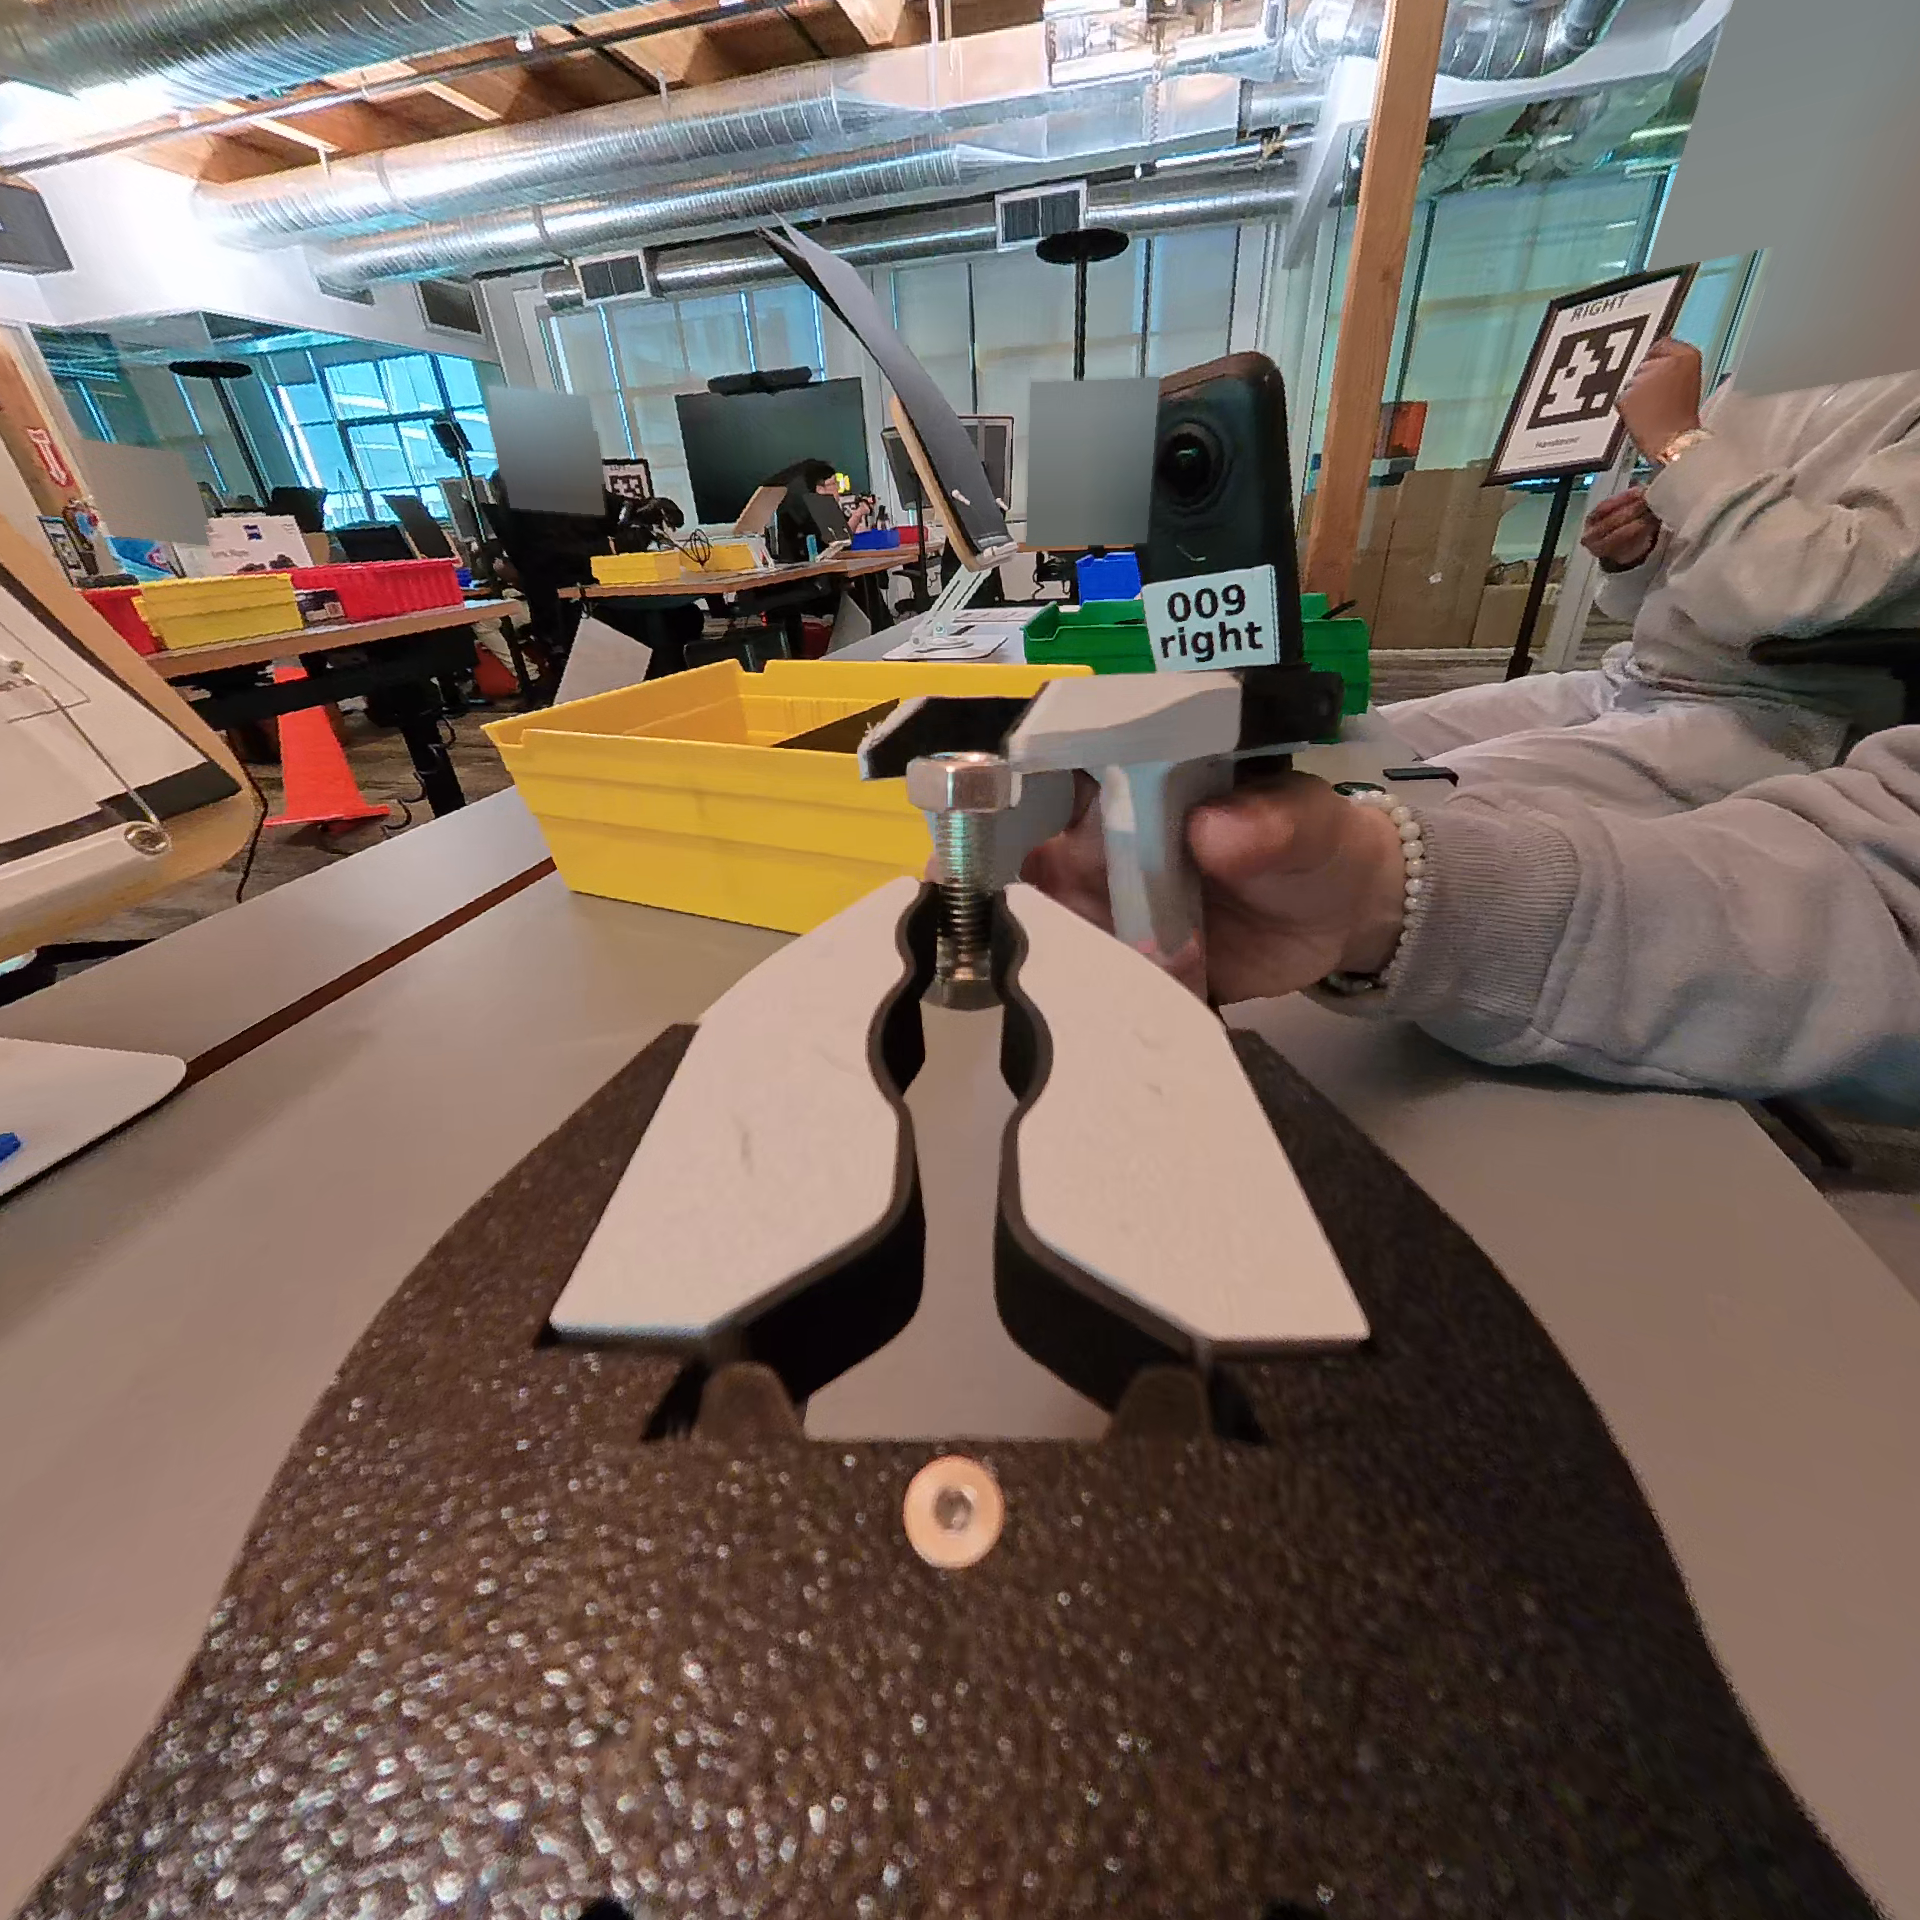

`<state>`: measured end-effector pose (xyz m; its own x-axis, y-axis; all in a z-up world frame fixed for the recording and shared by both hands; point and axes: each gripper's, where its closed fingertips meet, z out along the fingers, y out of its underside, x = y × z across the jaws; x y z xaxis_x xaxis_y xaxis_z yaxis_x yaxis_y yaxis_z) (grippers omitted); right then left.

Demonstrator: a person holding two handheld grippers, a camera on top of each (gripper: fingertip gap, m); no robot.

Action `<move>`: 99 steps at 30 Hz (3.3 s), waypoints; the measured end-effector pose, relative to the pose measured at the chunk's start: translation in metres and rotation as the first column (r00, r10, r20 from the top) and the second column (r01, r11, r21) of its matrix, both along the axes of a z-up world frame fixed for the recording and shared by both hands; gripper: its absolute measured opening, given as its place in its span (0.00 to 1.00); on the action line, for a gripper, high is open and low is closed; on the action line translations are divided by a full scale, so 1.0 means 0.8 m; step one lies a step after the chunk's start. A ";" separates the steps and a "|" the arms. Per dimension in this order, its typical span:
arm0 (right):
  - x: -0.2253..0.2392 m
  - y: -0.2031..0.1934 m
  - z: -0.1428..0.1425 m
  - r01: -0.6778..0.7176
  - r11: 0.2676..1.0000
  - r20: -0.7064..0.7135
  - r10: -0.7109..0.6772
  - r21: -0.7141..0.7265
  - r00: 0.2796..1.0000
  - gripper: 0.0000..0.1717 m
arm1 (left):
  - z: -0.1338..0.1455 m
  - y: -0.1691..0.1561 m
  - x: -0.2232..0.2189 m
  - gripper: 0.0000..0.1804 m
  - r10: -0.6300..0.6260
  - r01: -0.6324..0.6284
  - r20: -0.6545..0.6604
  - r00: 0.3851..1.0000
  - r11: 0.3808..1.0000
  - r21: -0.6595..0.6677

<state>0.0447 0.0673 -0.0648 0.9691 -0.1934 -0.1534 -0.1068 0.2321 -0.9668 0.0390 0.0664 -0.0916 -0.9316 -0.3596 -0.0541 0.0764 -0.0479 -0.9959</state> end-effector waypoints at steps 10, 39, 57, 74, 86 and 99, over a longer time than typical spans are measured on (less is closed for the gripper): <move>-0.011 0.012 -0.001 0.005 1.000 0.060 -0.003 -0.030 0.998 0.10 | -0.002 -0.001 0.001 0.05 0.006 -0.006 0.003 1.000 1.000 0.014; -0.002 0.000 0.004 -0.002 1.000 0.022 0.002 0.011 1.000 0.19 | 0.002 0.000 -0.003 0.05 -0.026 0.025 -0.006 1.000 1.000 -0.014; -0.016 0.012 0.003 -0.030 0.999 0.067 0.032 -0.018 0.997 0.11 | -0.001 -0.005 -0.005 0.05 -0.034 0.034 0.002 0.999 0.999 0.003; -0.025 0.008 0.007 -0.106 0.994 0.064 0.106 -0.002 0.992 0.11 | 0.004 -0.006 -0.016 0.05 -0.105 0.104 -0.020 0.994 0.994 -0.034; -0.013 0.003 0.006 -0.035 0.999 0.068 0.035 -0.005 0.997 0.12 | 0.009 0.001 -0.009 0.05 -0.065 0.064 -0.015 0.998 0.996 -0.054; -0.015 0.010 0.010 0.010 1.000 0.091 -0.010 0.005 0.996 0.15 | 0.008 -0.001 -0.004 0.05 -0.026 0.026 -0.002 1.000 0.998 -0.061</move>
<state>0.0329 0.0756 -0.0571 0.9770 -0.2027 -0.0657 -0.0161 0.2374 -0.9713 0.0355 0.0653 -0.0849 -0.9408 -0.3375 -0.0303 0.0716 -0.1105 -0.9913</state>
